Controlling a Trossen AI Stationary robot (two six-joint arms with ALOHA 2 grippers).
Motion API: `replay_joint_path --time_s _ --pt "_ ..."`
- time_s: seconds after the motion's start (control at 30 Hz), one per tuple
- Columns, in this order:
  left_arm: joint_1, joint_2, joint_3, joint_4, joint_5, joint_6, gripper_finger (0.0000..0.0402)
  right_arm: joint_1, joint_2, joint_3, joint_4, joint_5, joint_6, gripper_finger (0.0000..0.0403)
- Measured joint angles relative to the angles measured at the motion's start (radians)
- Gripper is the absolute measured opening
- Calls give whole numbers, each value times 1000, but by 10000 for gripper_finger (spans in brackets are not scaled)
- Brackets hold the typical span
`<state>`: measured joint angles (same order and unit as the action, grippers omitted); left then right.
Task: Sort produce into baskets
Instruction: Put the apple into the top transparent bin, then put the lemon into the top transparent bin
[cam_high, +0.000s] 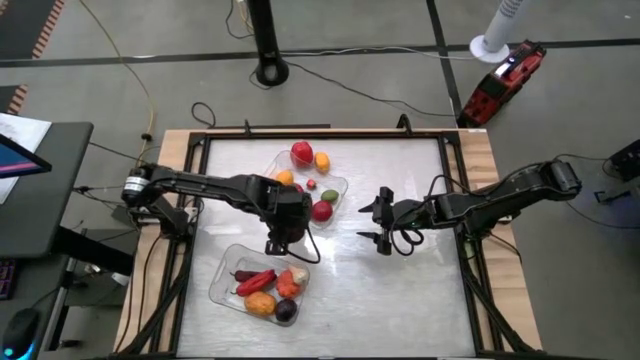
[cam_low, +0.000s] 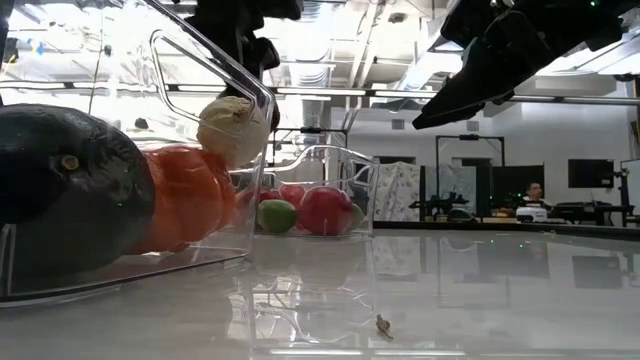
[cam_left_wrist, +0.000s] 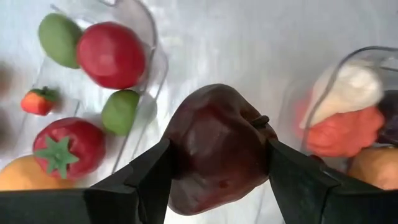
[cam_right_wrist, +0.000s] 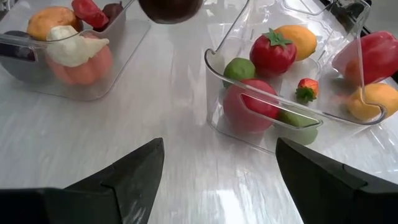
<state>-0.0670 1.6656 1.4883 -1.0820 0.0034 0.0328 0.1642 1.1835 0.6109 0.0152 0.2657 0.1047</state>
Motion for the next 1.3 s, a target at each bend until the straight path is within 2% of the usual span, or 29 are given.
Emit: replay_joint_path --time_s 0.07,0.27,0.37,0.47,0.7,0.83,0.97,1.1,1.23,1.3 --pt "6 4 0 0 -31 11 216 0 0 0 0 0 0 335" --pt "43 3 0 46 -301 37 216 0 0 0 0 0 1 335" --pt "69 3 0 60 -374 11 219 0 0 0 0 0 1 335" --pt "99 5 0 74 -374 -11 239 0 0 0 4 2 1 335" --pt "160 5 0 86 -351 -2 325 0 0 0 20 10 -4 335" --pt "163 1 -8 84 -350 13 340 0 0 -3 13 10 1 335" --pt "172 -90 -154 271 -327 66 333 -5 0 -59 102 11 -4 335" --pt "213 -219 -312 399 -326 75 322 -69 0 -99 193 11 -53 335" --pt "251 -386 -464 646 -324 83 314 -232 6 -81 238 -9 -145 334" --pt "270 -461 -558 796 -323 108 311 -349 37 -52 258 -99 -175 331"
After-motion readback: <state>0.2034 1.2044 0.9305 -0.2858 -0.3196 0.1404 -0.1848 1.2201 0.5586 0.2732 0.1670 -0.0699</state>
